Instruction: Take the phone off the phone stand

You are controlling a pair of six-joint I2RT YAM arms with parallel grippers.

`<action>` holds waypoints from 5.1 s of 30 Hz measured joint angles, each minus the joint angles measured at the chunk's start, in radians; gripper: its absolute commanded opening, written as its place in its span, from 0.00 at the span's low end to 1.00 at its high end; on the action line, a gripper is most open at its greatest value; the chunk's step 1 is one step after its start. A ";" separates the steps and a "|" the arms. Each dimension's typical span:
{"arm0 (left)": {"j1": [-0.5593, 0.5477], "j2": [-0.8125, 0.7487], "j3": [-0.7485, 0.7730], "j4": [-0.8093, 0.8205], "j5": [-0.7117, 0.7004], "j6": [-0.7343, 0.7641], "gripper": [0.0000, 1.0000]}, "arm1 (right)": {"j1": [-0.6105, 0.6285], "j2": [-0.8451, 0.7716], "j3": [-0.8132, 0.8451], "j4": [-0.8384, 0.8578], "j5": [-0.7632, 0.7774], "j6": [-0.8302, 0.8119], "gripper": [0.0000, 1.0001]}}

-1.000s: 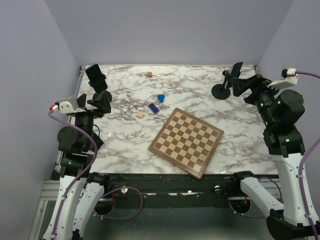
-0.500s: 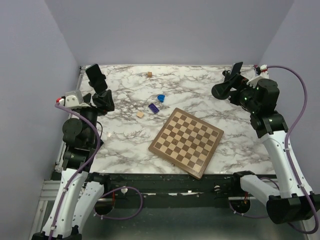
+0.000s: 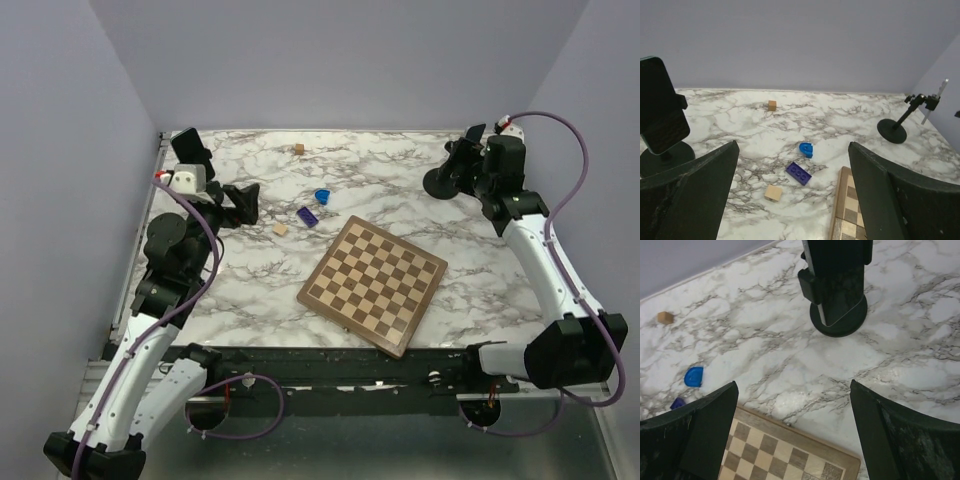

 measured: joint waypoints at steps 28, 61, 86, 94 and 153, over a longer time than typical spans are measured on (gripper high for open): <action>-0.108 0.077 0.044 -0.016 0.302 -0.055 0.99 | -0.311 0.263 -0.139 0.795 -0.418 0.070 1.00; -0.207 0.103 0.043 0.010 0.327 -0.033 0.99 | -0.348 0.617 0.117 0.953 -0.730 -0.066 0.79; -0.284 0.235 0.044 -0.010 0.316 -0.004 0.96 | -0.182 0.419 0.190 0.331 -0.129 -0.051 0.01; -0.333 0.455 0.088 -0.010 0.386 -0.074 0.98 | -0.164 0.356 0.176 0.202 -0.111 -0.081 0.01; -0.385 1.592 1.390 -0.102 0.739 0.055 0.71 | -0.168 0.496 0.483 -0.215 -0.458 -0.234 0.91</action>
